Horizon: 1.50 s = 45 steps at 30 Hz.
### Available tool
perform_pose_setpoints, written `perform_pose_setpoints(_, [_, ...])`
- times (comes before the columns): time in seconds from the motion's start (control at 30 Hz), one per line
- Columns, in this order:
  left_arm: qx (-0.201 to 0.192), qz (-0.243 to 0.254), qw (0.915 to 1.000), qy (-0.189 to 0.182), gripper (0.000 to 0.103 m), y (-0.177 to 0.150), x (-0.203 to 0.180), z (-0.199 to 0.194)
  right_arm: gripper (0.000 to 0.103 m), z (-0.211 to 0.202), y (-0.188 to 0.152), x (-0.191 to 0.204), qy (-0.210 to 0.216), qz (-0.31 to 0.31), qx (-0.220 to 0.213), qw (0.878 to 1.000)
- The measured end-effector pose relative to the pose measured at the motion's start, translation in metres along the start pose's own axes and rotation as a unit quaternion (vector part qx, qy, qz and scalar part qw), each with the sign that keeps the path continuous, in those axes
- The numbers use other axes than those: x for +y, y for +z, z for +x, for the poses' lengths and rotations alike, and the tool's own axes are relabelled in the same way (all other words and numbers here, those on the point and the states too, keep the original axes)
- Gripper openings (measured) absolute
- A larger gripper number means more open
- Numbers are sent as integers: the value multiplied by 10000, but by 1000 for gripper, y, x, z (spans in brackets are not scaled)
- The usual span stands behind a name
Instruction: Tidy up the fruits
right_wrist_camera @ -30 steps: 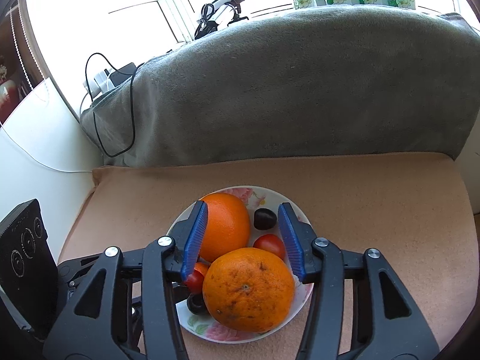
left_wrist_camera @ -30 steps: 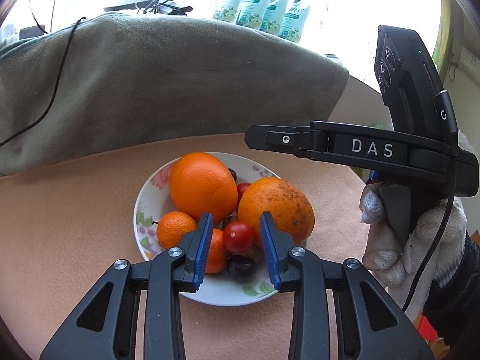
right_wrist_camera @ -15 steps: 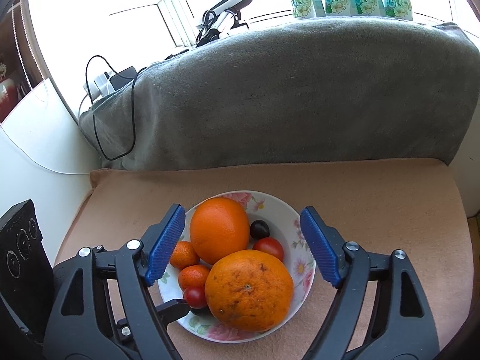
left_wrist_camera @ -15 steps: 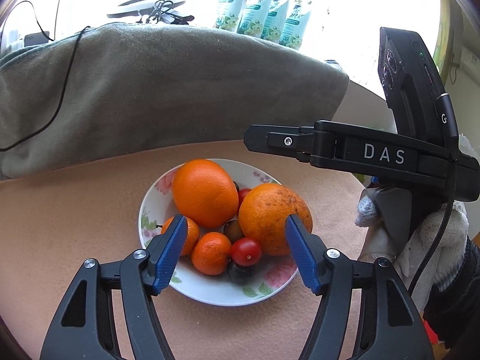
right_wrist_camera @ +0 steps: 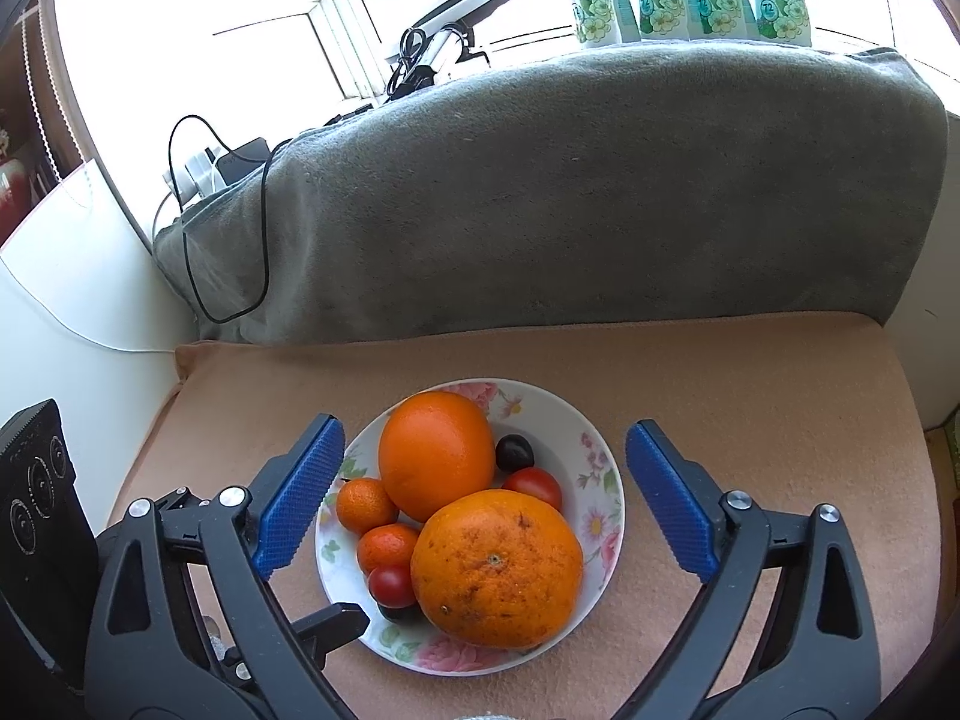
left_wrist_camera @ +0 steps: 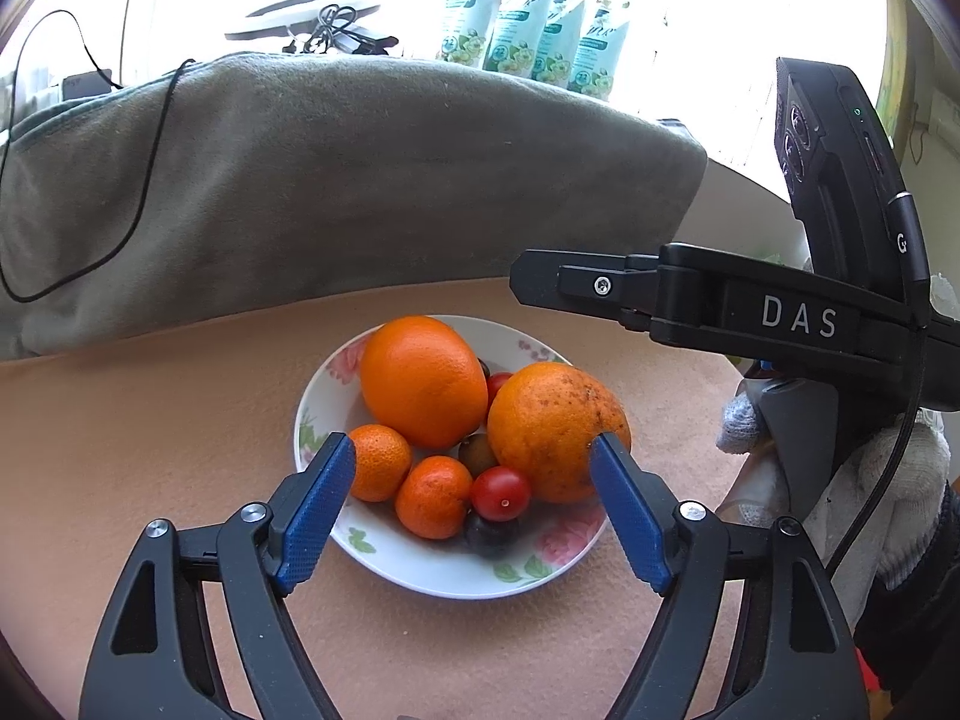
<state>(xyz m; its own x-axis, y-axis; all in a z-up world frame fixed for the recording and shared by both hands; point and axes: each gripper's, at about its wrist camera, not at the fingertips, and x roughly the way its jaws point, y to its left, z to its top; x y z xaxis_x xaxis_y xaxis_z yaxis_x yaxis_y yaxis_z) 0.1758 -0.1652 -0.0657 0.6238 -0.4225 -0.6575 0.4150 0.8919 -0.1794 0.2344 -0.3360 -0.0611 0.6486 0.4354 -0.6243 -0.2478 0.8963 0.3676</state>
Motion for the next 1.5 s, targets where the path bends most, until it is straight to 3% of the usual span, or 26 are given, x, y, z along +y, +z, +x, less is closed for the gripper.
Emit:
perform_pose_setpoints(0.53, [-62,-29,10000,43,80,-4,3,-13,97,-18,-9,12,-140,-165,-160,9996])
perform_pose_setpoints(0.93, [-235,-53,9995,182,81,-4,6,-42,103,-56,-12,32,-116,-196,-562,9982])
perform_pose_setpoints(1.5, [-466,-21,9978,468,81,-25,2,-95,103,-115,-53,63,-399,-539,-1015,9926])
